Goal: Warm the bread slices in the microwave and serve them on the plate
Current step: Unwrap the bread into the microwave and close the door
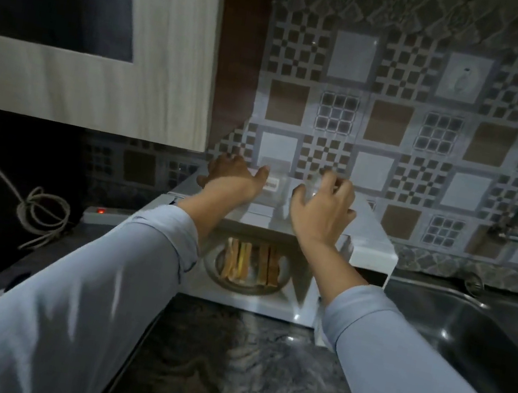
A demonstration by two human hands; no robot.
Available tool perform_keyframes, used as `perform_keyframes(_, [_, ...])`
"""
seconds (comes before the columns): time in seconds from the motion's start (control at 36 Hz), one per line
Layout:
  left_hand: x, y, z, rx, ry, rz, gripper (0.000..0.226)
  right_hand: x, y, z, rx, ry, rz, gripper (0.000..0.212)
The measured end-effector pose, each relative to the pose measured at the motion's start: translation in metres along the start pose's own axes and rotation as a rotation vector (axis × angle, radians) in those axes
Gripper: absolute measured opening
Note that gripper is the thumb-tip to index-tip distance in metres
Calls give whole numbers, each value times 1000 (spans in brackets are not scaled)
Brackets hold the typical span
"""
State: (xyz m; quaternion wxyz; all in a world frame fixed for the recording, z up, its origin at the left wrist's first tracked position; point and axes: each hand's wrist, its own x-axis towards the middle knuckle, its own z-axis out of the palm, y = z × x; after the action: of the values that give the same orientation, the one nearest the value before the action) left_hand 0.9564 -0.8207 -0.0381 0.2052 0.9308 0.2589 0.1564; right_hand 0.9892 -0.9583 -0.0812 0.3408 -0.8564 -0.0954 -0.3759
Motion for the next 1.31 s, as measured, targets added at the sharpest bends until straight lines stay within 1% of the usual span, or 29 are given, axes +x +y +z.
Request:
perform_keyframes(0.06, [-9,-8,-7,62,-103,46,93,-17,-6,-3,37,-22,-2,44])
perform_keyframes(0.17, [-55,-46,-45,185,-243,132,77,-79,-43,-15,123,-79,-31,44])
perform_keyframes(0.25, [-85,-80,-67,143,-315,197,70,-125,-65,-19,195,-96,-79,39])
perform_keyframes(0.36, [-106,-129,-81,118,-267,213,64,-176,-99,-31,331,-109,-172,43])
perform_keyframes(0.44, [-117,-164,-86,54,-261,144,62,-207,-121,-40,407,-154,-288,38])
perform_keyframes(0.5, [-119,-181,-88,-10,-285,117,59,-217,-132,-43,463,-206,-346,35])
perform_keyframes(0.56, [-123,-197,-91,-129,-300,121,58,-229,-146,-49,507,-243,-417,34])
perform_keyframes(0.64, [-130,-209,-91,-253,-278,114,58,-244,-161,-56,561,-296,-485,35])
perform_keyframes(0.75, [-139,-207,-84,-284,-225,92,61,-254,-166,-63,563,-298,-562,39])
perform_keyframes(0.89, [-141,-197,-71,-433,-192,61,55,-253,-154,-81,519,-422,-495,44])
perform_keyframes(0.94, [-141,-188,-65,-454,-199,73,48,-247,-146,-88,470,-420,-459,41])
perform_keyframes(1.0, [-141,-179,-60,-438,-199,85,35,-238,-137,-95,397,-421,-441,33])
perform_keyframes(1.03, [-142,-173,-58,-416,-201,91,30,-232,-133,-99,335,-428,-436,31])
perform_keyframes(1.08, [-144,-159,-51,-329,-200,135,31,-218,-123,-105,181,-450,-421,28])
perform_keyframes(1.17, [-152,-134,-42,-142,-160,295,31,-195,-102,-106,89,-486,-280,19])
perform_keyframes(1.22, [-154,-119,-33,-57,-133,371,30,-183,-86,-103,61,-454,-188,25])
perform_keyframes(1.31, [-150,-96,-14,21,-108,403,35,-165,-57,-101,-58,-464,-91,34])
